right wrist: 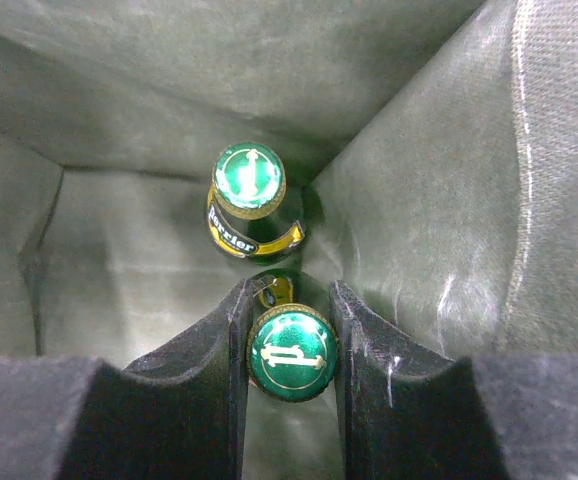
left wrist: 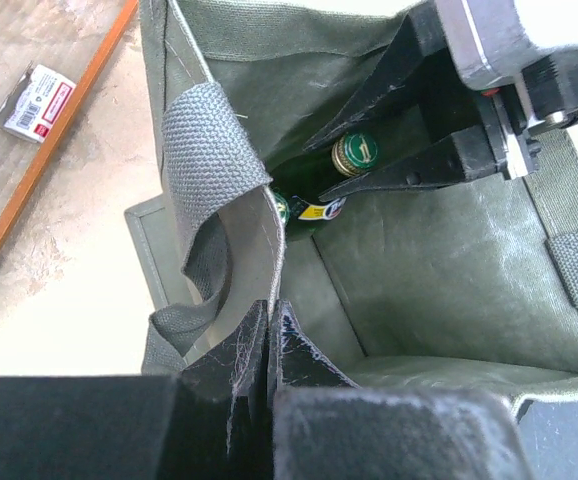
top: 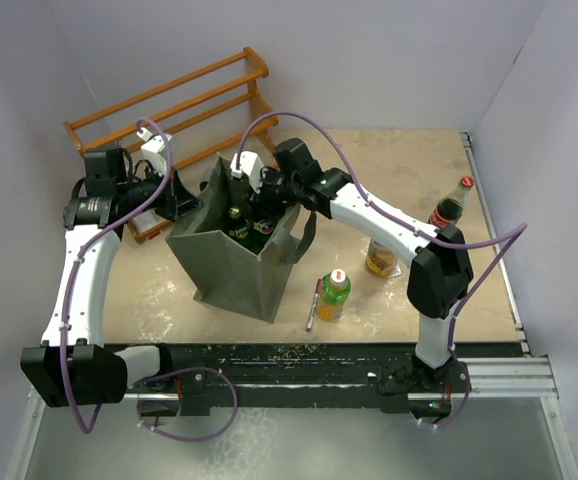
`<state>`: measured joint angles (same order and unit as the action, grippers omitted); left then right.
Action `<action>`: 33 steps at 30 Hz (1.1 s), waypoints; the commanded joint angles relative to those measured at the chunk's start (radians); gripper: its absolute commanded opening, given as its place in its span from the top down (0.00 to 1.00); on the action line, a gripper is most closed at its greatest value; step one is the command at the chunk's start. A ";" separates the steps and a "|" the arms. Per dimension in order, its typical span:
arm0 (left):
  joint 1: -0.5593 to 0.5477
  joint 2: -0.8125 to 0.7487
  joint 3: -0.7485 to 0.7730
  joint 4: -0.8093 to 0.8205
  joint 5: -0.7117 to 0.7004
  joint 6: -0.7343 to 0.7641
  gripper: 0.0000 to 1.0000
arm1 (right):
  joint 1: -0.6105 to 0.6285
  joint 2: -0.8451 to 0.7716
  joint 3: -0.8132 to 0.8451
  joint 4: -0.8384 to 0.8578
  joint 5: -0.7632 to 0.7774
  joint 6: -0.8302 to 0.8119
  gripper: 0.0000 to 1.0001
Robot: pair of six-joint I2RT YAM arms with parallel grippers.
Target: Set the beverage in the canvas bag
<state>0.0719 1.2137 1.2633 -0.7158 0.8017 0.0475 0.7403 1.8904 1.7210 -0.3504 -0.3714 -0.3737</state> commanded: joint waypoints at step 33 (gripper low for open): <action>0.007 -0.037 -0.018 0.012 -0.016 0.052 1.00 | -0.021 -0.046 0.017 0.082 0.075 -0.075 0.39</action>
<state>0.0719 1.1908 1.2488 -0.7136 0.7959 0.0723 0.7319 1.8893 1.6516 -0.2970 -0.3260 -0.4419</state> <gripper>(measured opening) 0.011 0.568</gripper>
